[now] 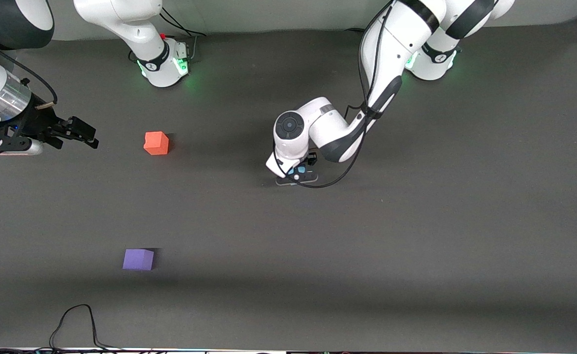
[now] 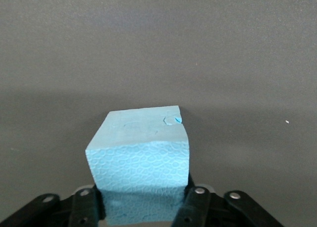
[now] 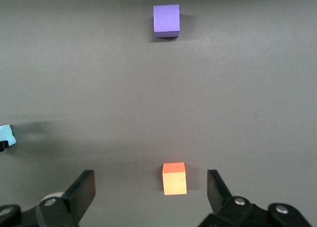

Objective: Place blue block between orange and purple blocks
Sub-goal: 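Carry the blue block with the left gripper to the table middle, then release the blue block and raise the left gripper away, then reach the right gripper to the blue block while the left gripper withdraws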

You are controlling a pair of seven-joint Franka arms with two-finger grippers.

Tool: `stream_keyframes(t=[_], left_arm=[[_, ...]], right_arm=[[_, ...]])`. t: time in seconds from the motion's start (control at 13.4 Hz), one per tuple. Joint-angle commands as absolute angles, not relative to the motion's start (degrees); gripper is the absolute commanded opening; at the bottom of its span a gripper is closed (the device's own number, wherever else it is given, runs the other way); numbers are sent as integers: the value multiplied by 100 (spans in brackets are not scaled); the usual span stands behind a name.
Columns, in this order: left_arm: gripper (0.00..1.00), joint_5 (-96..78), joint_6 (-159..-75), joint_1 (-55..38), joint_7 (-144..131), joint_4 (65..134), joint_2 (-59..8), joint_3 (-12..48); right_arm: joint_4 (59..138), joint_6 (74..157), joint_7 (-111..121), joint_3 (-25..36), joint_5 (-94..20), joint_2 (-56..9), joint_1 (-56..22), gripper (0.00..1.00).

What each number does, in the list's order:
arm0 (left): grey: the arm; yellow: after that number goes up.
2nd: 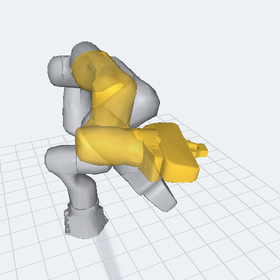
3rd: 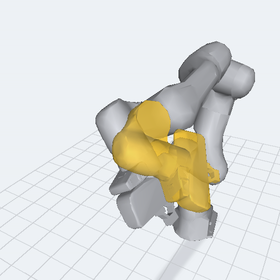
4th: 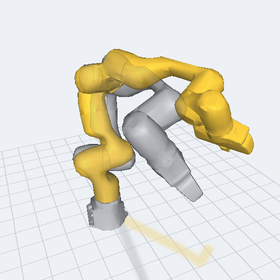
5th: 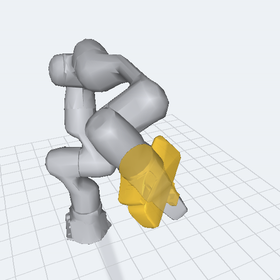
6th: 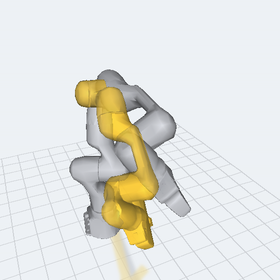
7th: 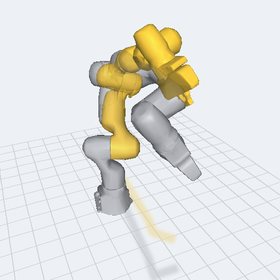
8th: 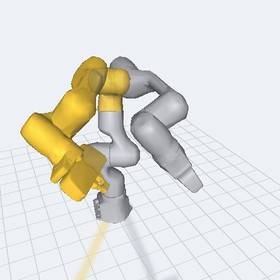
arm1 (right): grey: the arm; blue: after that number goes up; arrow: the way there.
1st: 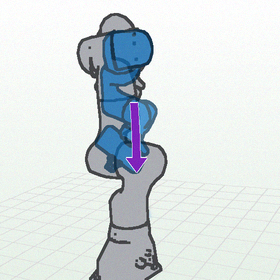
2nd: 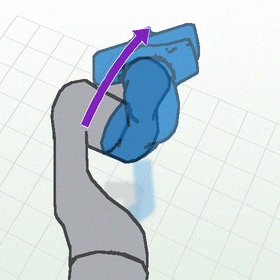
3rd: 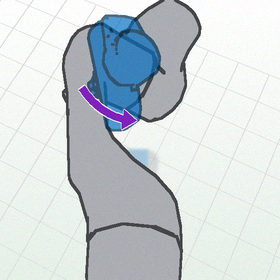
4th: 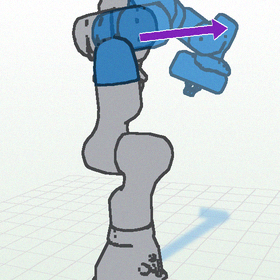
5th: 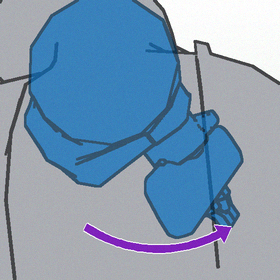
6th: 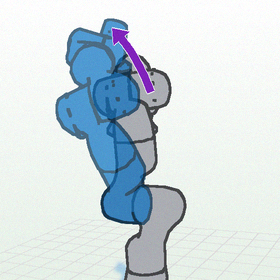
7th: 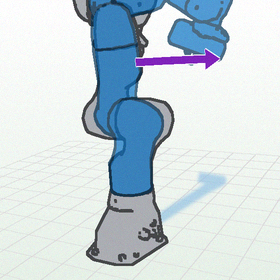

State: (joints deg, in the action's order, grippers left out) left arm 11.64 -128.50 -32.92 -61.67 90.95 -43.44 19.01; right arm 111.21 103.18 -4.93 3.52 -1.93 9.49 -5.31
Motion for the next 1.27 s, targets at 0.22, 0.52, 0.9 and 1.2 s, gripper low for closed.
stream_keyframes(t=[0.22,0.52,0.9,1.2], left_arm=[[100,1213,-12079,-2902,-6056,9053,-3588,1872],[100,862,-10849,-2007,-4900,9088,-2332,1890],[100,422,-9547,-100,-2341,9079,-1065,1855],[100,422,-9009,510,-1304,9105,-651,1532]], right_arm=[[11101,10301,-606,352,-149,993,-554,100],[11039,10327,-650,90,-220,941,-554,100],[10522,10354,-1702,-1385,-211,537,-554,95],[9364,10362,-2328,-2642,-141,-778,-571,100]])
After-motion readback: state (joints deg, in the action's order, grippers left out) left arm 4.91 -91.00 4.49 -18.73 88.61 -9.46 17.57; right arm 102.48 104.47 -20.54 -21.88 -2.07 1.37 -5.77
